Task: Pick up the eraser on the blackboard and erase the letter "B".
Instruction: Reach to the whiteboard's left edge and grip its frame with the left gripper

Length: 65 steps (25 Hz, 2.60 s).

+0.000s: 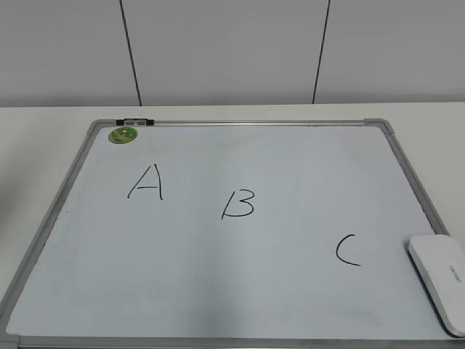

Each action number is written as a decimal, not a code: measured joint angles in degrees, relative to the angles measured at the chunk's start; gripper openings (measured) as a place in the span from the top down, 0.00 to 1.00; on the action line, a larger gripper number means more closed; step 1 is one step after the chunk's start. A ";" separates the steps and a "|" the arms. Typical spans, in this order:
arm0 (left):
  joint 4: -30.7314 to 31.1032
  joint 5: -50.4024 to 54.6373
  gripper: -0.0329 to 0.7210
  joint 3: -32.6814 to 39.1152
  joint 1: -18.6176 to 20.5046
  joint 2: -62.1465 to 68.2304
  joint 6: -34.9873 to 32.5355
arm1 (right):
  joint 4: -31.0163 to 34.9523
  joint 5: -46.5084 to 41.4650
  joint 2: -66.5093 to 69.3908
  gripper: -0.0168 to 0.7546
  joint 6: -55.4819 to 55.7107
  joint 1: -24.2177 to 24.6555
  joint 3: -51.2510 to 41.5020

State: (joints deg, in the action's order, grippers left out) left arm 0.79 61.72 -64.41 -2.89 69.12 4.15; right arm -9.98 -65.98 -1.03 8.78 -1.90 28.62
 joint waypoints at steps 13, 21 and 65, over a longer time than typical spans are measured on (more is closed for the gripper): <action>-1.22 0.00 0.64 -10.99 0.00 18.58 -0.20 | 0.00 0.00 0.00 0.26 0.00 0.00 0.00; -1.93 -0.37 0.64 -15.17 0.00 28.65 -1.33 | 0.00 0.00 0.00 0.26 0.00 0.00 0.00; -5.98 -3.01 0.93 -30.81 0.00 59.51 -4.15 | 0.00 0.14 0.00 0.26 0.00 0.00 0.13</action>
State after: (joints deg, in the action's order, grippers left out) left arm -5.19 58.71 -95.22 -2.89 128.63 0.00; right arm -9.98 -65.84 -1.03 8.78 -1.90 28.74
